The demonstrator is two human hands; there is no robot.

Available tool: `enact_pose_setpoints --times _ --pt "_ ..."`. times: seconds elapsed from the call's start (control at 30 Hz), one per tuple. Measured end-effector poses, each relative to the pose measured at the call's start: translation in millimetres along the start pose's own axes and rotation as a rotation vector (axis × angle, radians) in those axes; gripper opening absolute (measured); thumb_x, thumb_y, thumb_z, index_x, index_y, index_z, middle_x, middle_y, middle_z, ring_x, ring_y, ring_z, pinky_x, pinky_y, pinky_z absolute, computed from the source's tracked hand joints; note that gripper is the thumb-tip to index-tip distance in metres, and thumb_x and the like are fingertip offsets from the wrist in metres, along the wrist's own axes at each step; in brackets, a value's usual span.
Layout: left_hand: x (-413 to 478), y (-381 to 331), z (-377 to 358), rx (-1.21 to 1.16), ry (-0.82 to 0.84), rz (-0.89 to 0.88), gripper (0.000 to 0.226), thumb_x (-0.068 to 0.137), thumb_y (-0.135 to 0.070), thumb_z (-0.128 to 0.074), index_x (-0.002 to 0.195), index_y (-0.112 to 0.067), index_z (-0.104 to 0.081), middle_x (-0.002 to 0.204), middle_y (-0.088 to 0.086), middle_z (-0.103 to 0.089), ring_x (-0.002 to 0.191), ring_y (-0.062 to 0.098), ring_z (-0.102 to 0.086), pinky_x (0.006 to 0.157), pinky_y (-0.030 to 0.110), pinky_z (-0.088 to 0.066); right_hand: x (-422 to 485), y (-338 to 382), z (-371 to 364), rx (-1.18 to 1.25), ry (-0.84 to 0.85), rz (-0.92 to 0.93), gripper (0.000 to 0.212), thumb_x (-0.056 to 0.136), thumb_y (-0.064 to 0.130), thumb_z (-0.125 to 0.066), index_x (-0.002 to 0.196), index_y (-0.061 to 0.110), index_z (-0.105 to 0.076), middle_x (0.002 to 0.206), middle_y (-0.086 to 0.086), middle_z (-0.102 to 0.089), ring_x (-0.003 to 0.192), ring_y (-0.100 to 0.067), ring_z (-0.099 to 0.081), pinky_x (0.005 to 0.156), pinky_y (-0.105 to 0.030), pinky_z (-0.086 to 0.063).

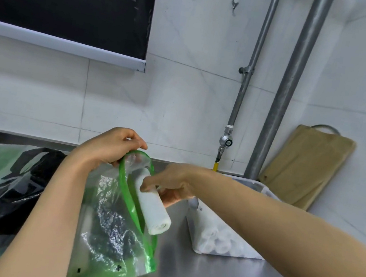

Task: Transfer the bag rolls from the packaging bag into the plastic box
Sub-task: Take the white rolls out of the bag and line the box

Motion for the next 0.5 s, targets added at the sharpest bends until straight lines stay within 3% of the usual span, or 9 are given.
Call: enact_pose_setpoints --times 0.17,0.27,0.4,0.5 --pt "0.4 -3.7 -6.1 0.010 0.006 -0.003 0.022 0.096 -0.022 -0.045 0.099 -0.012 -0.065 0.086 0.009 -0.065 0.054 0.014 -0.040 0.050 0.024 -0.031 -14.7 -4.3 28.3 0.024 -0.068 -0.015 0.012 0.088 0.011 -0.059 0.093 0.003 -0.052 0.086 -0.013 -0.061 0.069 -0.021 -0.060 0.084 -0.033 -0.053" --pt "0.9 -3.9 -8.8 0.022 0.023 0.004 0.021 0.096 -0.022 -0.045 0.097 -0.014 -0.065 0.083 0.006 -0.067 0.052 0.014 -0.040 0.049 0.025 -0.030 -23.5 -6.5 46.0 0.039 -0.140 -0.011 0.015 0.089 0.011 -0.059 0.081 0.004 -0.050 0.078 -0.010 -0.059 0.066 -0.019 -0.059 0.079 -0.032 -0.054" --pt "1.7 -5.2 -12.7 0.052 0.035 0.010 0.021 0.096 -0.021 -0.045 0.097 -0.015 -0.065 0.085 0.009 -0.065 0.050 0.014 -0.039 0.048 0.025 -0.031 -29.8 -11.9 70.7 0.055 -0.231 -0.036 0.015 0.088 0.013 -0.060 0.086 0.003 -0.050 0.080 -0.012 -0.060 0.066 -0.020 -0.060 0.075 -0.029 -0.053" --pt "2.1 -5.2 -14.9 0.045 0.051 0.021 0.020 0.096 -0.019 -0.045 0.096 -0.014 -0.064 0.082 0.005 -0.065 0.047 0.013 -0.039 0.045 0.022 -0.031 -32.2 -19.6 89.1 0.074 -0.283 -0.052 0.021 0.089 0.013 -0.059 0.103 0.001 -0.050 0.086 -0.012 -0.060 0.068 -0.020 -0.061 0.073 -0.029 -0.054"
Point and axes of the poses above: each hand's wrist, its own x-axis towards the middle knuckle, its own z-axis out of the back of the hand, y = z × x, the point moved 1 cm from there along x, towards the middle knuckle
